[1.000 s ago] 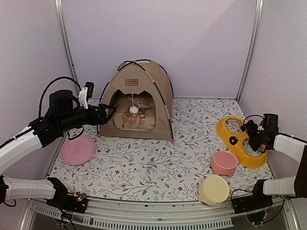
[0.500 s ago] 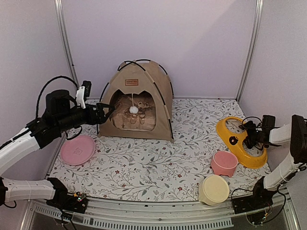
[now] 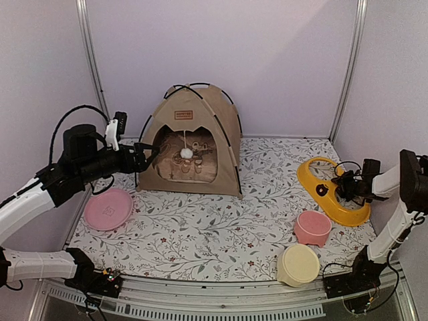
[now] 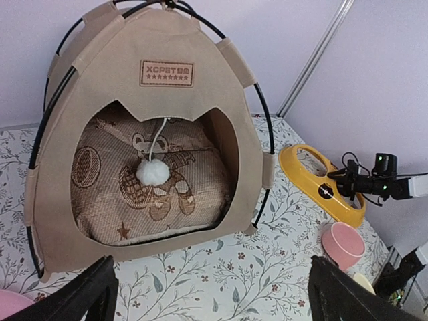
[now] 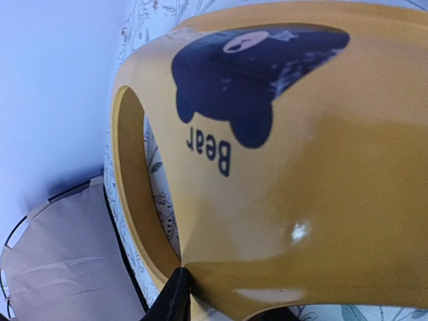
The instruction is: Set up the pet tent
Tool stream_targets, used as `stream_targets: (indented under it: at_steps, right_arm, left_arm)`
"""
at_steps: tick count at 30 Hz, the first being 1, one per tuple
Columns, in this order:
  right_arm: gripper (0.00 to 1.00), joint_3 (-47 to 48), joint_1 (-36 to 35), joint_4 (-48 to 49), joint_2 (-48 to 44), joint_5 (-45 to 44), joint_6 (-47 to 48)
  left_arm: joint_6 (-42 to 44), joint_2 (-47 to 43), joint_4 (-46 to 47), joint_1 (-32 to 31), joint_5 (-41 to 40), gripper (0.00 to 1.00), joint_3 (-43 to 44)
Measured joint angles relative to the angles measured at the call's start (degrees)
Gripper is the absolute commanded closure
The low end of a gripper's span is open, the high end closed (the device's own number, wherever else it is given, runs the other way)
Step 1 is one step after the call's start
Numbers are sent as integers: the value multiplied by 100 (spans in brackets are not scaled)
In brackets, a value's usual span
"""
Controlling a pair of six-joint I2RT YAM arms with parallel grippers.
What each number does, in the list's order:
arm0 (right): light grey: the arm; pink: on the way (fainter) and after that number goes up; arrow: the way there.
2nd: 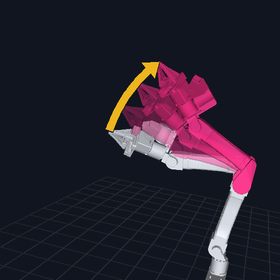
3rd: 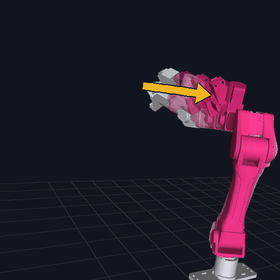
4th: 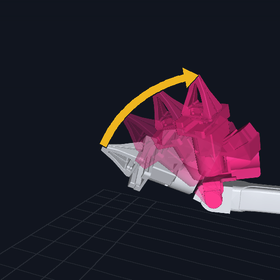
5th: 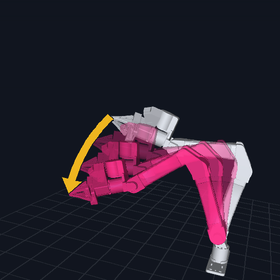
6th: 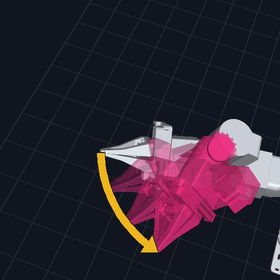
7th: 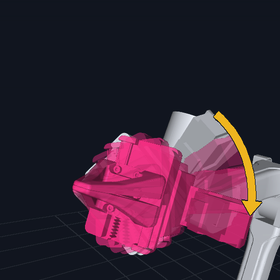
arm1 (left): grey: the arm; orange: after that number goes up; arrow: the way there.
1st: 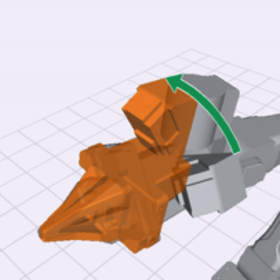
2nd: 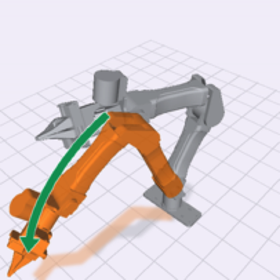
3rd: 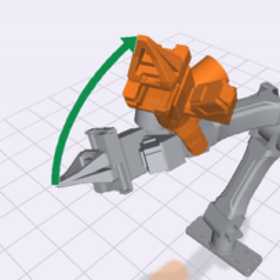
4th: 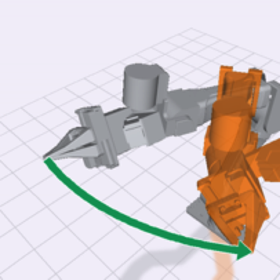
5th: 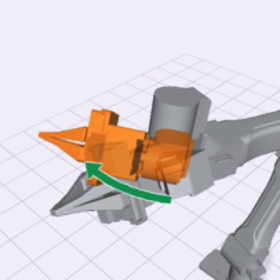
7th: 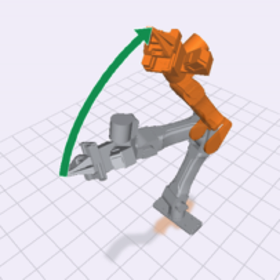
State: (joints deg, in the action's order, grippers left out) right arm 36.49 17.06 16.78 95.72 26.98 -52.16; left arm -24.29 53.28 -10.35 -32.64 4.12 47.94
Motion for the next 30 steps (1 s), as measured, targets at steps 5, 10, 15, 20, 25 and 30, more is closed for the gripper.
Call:
stream_targets:
  at_steps: [5, 10, 15, 20, 25, 30]
  right_arm:
    - [89, 273, 35, 79, -151, 245, 52]
    - [91, 715, 11, -175, -590, 356, 310]
    - [94, 962, -31, -684, -1180, 428, 509]
    - [94, 1097, -306, -1158, -2090, 647, 599]
    - [94, 1158, -968, -1521, -2787, 1003, 632]
    - [94, 1115, -2347, -1825, -3187, 1102, 562]
  left_arm:
    - [-7, 11, -2, -9, -2, 1, 42]
    - [-15, 61, -2, -22, -7, 1, 92]
    - [-35, 138, -2, -35, -11, 1, 129]
    - [-68, 160, 20, -48, -28, 1, 136]
    - [-129, 199, 26, -61, -61, 0, 142]
    - [-225, 212, 24, -74, -234, 1, 142]
